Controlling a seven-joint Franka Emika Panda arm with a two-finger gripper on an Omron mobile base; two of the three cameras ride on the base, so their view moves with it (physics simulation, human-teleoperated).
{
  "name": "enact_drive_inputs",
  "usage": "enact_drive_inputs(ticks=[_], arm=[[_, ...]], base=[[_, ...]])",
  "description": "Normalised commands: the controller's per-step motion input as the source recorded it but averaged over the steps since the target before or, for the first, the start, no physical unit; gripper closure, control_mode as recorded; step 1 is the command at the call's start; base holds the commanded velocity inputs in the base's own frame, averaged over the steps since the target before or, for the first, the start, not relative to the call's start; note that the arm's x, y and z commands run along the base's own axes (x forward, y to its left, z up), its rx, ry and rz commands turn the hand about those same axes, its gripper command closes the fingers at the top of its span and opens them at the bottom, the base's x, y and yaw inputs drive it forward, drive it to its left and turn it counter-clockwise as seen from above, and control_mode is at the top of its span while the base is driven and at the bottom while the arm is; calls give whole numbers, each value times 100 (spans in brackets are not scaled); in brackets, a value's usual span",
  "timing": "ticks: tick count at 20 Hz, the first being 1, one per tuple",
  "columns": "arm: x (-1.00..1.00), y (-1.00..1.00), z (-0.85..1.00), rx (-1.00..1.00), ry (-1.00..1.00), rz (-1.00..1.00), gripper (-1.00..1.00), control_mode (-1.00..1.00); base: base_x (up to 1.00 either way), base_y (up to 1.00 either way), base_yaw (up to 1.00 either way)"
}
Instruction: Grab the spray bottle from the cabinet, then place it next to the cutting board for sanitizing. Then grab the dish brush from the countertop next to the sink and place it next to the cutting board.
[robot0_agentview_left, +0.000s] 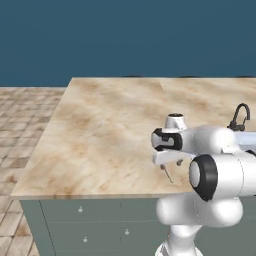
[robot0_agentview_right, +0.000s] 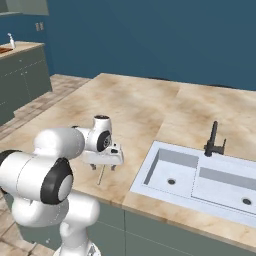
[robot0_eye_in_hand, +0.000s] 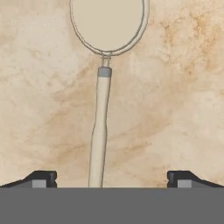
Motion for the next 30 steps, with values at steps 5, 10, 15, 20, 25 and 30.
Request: enact_drive_inputs(ticks=[5, 10, 15, 20, 25, 30], arm=[[53, 0, -49, 0, 0, 4, -100, -100], [44, 0, -36, 0, 0, 2, -100, -100], [26, 15, -41, 0, 0, 0, 100, -100], [5, 25, -58, -1, -4, 0, 100, -100], [-7, 64, -68, -10, -8, 1, 100, -100], [-17, 66, -52, -3, 0, 2, 100, -100]], base=[[0, 0, 0], [0, 0, 0], [0, 0, 0], [0, 0, 0], [0, 0, 0], [0, 0, 0]])
